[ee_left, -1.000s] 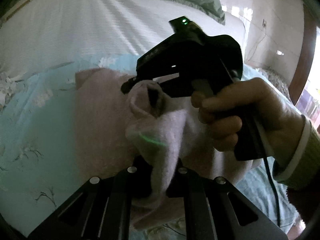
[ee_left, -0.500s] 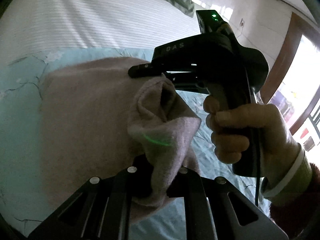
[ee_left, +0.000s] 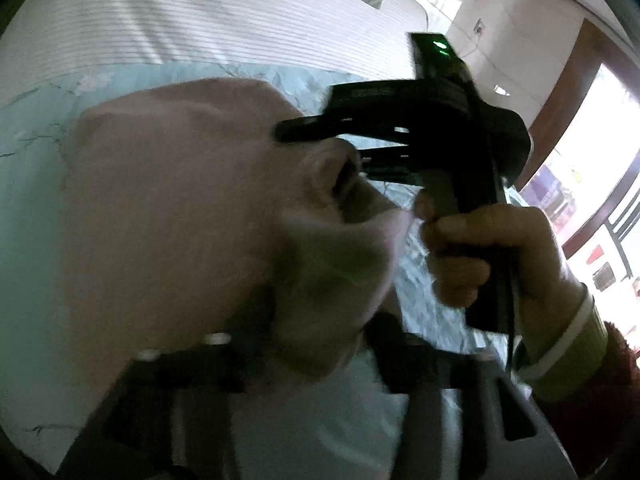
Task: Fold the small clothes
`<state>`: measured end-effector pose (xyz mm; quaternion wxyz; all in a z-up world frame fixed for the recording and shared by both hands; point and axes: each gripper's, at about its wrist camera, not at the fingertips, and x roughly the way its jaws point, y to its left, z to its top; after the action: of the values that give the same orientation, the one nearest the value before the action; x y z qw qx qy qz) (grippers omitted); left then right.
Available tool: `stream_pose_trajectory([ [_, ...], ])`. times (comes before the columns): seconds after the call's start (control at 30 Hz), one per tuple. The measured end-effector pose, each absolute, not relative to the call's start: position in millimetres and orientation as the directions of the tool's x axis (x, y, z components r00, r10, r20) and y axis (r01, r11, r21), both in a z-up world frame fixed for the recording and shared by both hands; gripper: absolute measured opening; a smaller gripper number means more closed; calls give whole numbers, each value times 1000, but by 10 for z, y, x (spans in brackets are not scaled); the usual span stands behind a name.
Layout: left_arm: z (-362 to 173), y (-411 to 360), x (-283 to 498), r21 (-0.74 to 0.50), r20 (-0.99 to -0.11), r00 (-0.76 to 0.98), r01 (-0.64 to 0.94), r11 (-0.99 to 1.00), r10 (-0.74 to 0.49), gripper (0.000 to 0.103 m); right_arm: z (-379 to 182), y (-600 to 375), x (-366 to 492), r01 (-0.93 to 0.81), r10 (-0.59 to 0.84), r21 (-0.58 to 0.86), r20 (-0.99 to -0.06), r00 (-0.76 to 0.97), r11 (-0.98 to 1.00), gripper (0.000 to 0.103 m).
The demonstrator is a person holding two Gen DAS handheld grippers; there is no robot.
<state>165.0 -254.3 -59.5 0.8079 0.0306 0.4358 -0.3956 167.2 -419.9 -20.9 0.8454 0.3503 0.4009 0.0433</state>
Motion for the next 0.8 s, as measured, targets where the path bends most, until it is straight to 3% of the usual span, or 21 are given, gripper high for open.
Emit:
stream_pose_trajectory([
  [0.03, -546, -2432, 1644, -299, -720, 317, 661, 688, -617, 72, -161, -4196, 1610, 208, 341, 619, -645, 684, 757, 63],
  [0.1, -458, -2176, 1710, -343, -702, 309, 643, 685, -641, 72, -70, -4184, 1481, 206, 307, 599, -639, 706, 774, 78],
  [0.17, -428, -1976, 1756, -373, -695, 312, 614, 696, -648, 83, -29, -4178, 1373, 184, 308, 600, -620, 722, 778, 79],
  [0.23, -462, -1674, 1882, -406, -698, 336, 542, 736, -633, 85, -73, -4161, 1337, 171, 341, 618, -619, 708, 768, 79],
  [0.47, -813, -1131, 2608, -556, -719, 284, 313, 770, -635, 85, -304, -4154, 1484, 181, 384, 634, -645, 661, 752, 83],
  [0.7, -1017, -1253, 2818, -644, -685, 185, 300, 704, -705, 85, -446, -4127, 1739, 163, 445, 652, -658, 607, 741, 83],
  [0.8, -1104, -1354, 2901, -677, -663, 145, 303, 671, -734, 74, -499, -4062, 1826, 147, 484, 667, -657, 578, 731, 82],
])
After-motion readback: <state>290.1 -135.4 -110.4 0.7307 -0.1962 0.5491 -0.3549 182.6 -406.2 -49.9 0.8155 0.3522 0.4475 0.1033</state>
